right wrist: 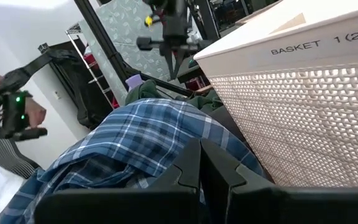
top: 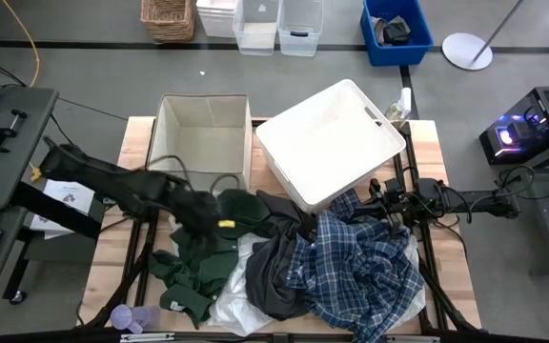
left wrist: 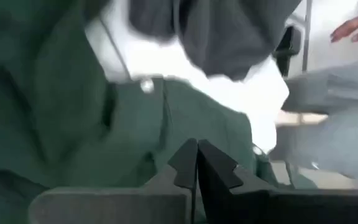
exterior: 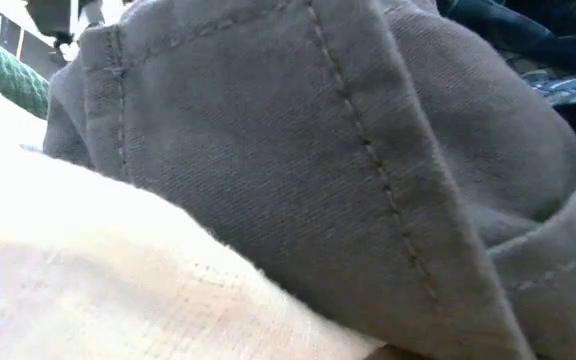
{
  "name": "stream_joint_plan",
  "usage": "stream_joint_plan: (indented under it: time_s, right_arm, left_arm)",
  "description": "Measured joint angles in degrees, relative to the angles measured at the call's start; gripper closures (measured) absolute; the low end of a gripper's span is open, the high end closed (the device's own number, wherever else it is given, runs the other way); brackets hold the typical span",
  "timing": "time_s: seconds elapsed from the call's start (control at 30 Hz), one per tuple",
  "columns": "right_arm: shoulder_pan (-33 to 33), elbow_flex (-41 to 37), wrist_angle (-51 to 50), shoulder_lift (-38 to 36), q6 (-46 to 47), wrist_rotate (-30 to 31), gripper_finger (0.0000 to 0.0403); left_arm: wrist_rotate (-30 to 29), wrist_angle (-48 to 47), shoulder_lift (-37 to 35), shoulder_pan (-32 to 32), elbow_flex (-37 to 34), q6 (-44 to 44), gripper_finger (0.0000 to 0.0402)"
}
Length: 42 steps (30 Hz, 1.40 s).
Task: Sort clothes
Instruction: Put the green shirt into the white bin
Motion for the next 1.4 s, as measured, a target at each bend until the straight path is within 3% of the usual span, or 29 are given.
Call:
stream_joint_plan:
  time_s: [0.13, 0.3, 0.53, 0.67, 0.83, 1.0, 1.27, 1.33, 1.4]
  right_arm:
    - [0.0, 0.0, 0.0, 0.0, 0.0, 0.0, 0.0402]
    - [0.0, 0.0, 0.0, 0.0, 0.0, 0.0, 0.0402]
    - [0.0, 0.0, 0.0, 0.0, 0.0, 0.0, 0.0402]
    - [0.0, 0.0, 0.0, 0.0, 0.0, -0.1, 0.0402]
    - [0.0, 0.0, 0.0, 0.0, 0.0, -0.1, 0.0402]
    - [0.0, 0.0, 0.0, 0.0, 0.0, -0.1, 0.0402]
    - [0.0, 0.0, 0.0, 0.0, 0.0, -0.1, 0.0402]
    - [0.0, 0.0, 0.0, 0.0, 0.0, -0.5, 0.0402]
    - [0.0, 0.0, 0.0, 0.0, 0.0, -0.5, 0.0402]
  left_arm:
    - [1.7, -0.1, 4.5, -1.3, 0.0, 1.0, 0.0358]
    - [1.2, -3.7, 9.7, -2.7, 0.0, 7.7, 0.0277]
    - [-8.4, -5.2, 13.2, -4.8, 0.0, 12.1, 0.0156]
    - [-9.0, -8.0, 12.8, -4.6, 2.1, 9.0, 0.0122]
    - [-17.0, -13.2, 12.7, -6.0, 5.7, 10.8, 0.0117]
    - [-17.0, -12.5, 16.9, -6.2, 5.7, 16.2, 0.0117]
    - [-18.2, -8.2, 23.5, -7.8, 5.7, 17.3, 0.0121]
    - [-18.7, -7.4, 23.9, -8.1, 5.8, 16.8, 0.0146]
    - [-18.8, -9.1, 23.2, -8.3, 7.2, 16.0, 0.0206]
